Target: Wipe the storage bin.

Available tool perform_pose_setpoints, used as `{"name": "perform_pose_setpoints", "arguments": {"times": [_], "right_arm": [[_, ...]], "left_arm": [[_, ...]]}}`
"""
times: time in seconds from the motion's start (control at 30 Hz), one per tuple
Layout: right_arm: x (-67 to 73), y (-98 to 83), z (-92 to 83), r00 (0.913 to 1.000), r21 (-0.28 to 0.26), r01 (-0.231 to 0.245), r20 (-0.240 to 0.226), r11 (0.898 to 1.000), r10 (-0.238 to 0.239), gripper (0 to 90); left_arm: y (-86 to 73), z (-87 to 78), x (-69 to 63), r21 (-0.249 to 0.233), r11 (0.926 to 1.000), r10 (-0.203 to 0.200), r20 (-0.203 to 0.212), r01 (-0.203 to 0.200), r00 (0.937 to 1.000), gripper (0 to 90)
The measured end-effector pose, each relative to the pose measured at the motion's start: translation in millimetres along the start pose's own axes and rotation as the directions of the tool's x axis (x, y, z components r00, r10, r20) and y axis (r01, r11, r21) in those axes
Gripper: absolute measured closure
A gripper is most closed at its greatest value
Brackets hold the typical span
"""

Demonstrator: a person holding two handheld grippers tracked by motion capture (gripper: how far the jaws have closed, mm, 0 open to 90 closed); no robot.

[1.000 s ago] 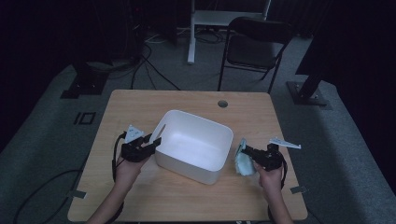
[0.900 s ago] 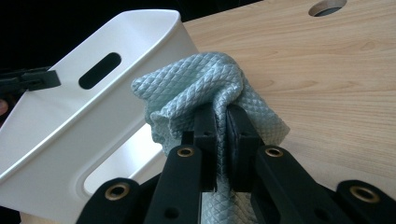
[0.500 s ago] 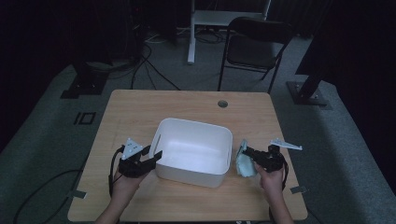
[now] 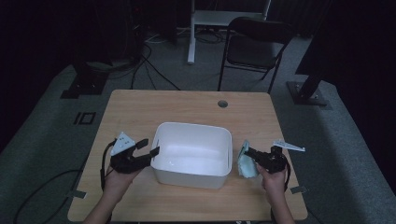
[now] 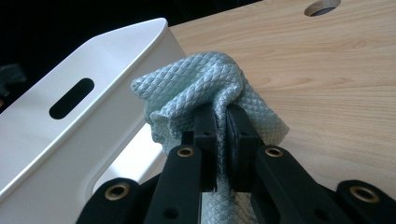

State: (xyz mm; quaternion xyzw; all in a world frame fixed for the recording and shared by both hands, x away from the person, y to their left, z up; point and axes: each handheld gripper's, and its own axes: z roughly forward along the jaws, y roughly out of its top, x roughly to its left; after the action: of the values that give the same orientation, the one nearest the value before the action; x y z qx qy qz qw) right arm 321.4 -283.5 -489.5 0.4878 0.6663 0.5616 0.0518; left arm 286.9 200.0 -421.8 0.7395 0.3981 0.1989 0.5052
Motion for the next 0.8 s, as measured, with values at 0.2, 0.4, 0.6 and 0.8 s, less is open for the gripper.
{"name": "perform_pose_setpoints", "arguments": {"times": [0.2, 0.4, 0.6, 0.8], "right_arm": [[-1.1, -3.8, -5.7, 1.0000, 0.002, -0.008, 0.000, 1.000, 0.008, 84.3], [-3.3, -7.0, -6.2, 0.9998, 0.006, -0.018, -0.001, 1.000, 0.018, 84.3], [-3.1, -8.1, -5.4, 0.9999, 0.006, -0.016, -0.001, 1.000, 0.016, 84.3], [-5.3, -9.1, -6.2, 0.9998, 0.004, -0.020, 0.001, 1.000, 0.020, 84.3]], "left_arm": [[14.4, 25.2, 31.3, -0.002, 0.9998, 0.019, 0.043, -0.019, 0.9989, 43.5], [24.8, 51.6, 50.7, -0.017, 0.9991, 0.039, 0.090, -0.038, 0.9952, 42.1], [33.7, 73.7, 68.0, 0.010, 0.9989, 0.043, 0.155, -0.045, 0.9869, 42.5], [31.8, 92.3, 77.4, 0.055, 0.9955, 0.065, 0.198, -0.077, 0.9780, 42.4]]}}
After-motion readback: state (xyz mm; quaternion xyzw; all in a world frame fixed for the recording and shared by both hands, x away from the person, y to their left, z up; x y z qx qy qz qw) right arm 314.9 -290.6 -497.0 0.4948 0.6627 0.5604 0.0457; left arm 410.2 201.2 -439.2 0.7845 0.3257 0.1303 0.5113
